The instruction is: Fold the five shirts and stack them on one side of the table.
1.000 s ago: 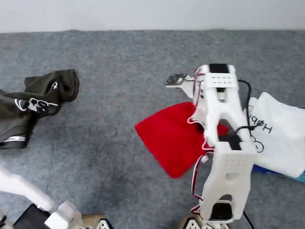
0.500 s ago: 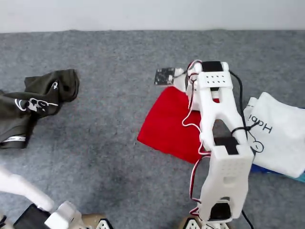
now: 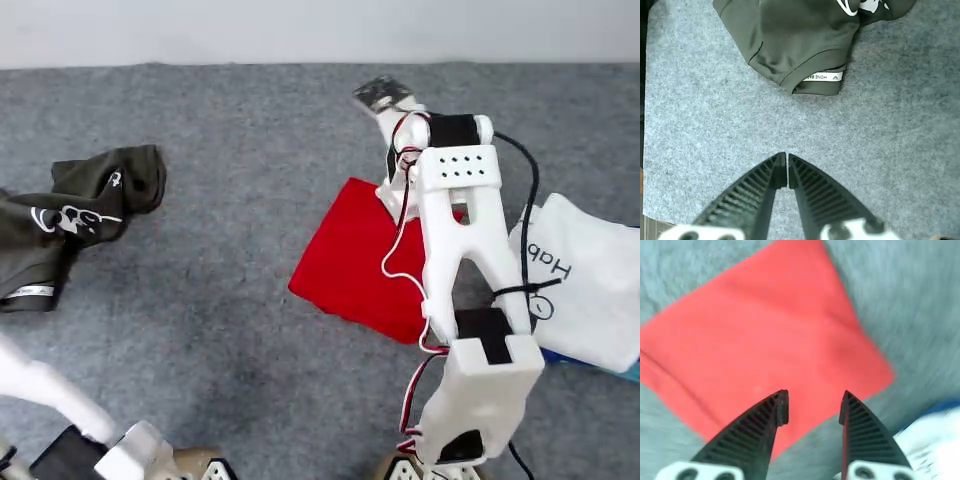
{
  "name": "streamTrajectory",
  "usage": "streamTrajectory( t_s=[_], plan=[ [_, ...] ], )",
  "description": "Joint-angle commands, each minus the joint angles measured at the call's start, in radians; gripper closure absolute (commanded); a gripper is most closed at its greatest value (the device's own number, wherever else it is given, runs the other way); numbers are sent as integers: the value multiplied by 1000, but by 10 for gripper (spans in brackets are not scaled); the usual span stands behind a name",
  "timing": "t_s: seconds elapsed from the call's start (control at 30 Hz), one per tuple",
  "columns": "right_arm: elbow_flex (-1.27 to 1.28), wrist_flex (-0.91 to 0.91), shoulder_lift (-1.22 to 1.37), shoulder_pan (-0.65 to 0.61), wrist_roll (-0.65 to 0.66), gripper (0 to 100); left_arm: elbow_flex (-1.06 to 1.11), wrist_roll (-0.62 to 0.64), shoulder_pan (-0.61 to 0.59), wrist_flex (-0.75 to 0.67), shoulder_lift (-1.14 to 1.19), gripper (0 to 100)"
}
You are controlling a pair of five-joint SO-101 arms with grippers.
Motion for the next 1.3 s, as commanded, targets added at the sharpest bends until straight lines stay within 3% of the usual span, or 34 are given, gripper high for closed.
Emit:
streamTrajectory(
  t_s=[0.0, 0.07, 0.17, 0.33, 0.87, 0.97, 1.17, 1.27],
  plan=[
    [-60, 82, -76, -22, -288, 825, -4, 3, 5, 15, -35, 985],
    [-60, 127, -71, -48, -437, 810, -5, 3, 5, 15, -35, 985],
    [-54, 150, -67, -79, -641, 708, -5, 3, 6, 0, -35, 985],
    [-52, 102, -13, -79, -824, 530, -5, 0, 8, -20, -35, 985],
    [-57, -246, 463, -5, -879, 528, -7, -52, 5, -20, -35, 985],
    [-60, -240, 515, -1, -879, 599, -7, -52, 5, -20, -35, 985],
    [-60, -236, 512, 18, -873, 984, -7, -52, 5, -23, -35, 985],
    [-60, -214, 512, 19, -870, 954, -7, -52, 5, -40, -35, 985]
  ],
)
